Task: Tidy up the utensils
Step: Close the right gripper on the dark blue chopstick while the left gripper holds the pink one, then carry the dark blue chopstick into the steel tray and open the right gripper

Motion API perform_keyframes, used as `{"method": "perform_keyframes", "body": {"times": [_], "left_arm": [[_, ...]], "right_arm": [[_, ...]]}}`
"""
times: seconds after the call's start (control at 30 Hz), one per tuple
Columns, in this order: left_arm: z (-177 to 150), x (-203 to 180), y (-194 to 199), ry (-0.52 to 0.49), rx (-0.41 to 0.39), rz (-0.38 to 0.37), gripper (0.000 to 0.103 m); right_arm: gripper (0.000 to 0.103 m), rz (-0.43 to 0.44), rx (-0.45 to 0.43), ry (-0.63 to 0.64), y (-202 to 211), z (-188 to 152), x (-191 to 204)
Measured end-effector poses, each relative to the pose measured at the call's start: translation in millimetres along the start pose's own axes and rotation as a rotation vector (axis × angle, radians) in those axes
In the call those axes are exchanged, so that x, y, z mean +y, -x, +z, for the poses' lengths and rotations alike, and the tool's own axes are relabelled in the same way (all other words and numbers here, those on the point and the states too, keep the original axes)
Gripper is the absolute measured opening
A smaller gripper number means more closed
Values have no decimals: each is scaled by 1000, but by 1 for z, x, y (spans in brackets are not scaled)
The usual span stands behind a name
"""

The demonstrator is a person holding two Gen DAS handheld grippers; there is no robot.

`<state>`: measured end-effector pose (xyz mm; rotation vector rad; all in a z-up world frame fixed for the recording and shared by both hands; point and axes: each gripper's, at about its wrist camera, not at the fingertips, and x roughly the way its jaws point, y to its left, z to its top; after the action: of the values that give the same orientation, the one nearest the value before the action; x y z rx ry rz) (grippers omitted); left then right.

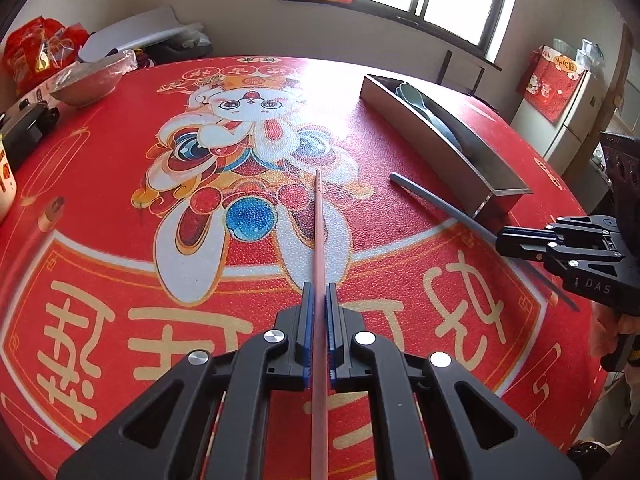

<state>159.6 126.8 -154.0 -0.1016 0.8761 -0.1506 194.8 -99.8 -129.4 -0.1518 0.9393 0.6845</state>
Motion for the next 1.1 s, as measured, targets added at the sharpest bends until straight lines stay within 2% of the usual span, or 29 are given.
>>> {"method": "perform_keyframes", "body": {"times": [0.17, 0.47, 0.6, 0.7, 0.93, 1.1], "left_arm": [[0, 5, 6, 34, -30, -10, 6], [-1, 10, 8, 63, -41, -16, 6], [-1, 12, 7, 69, -37, -20, 6], [0, 12, 6, 70, -33, -21, 6], [0, 14, 3, 80, -18, -21, 6], [0, 16, 1, 85, -12, -22, 6]], "right_arm": [[6, 34, -57, -5, 16, 12, 7], [6, 23, -137, -49, 33, 31, -4], [6, -22, -188, -97, 42, 48, -23], [6, -95, -207, -132, 39, 66, -42], [6, -203, -166, -243, -3, 98, -78], [6, -192, -118, -304, -32, 101, -86]]}}
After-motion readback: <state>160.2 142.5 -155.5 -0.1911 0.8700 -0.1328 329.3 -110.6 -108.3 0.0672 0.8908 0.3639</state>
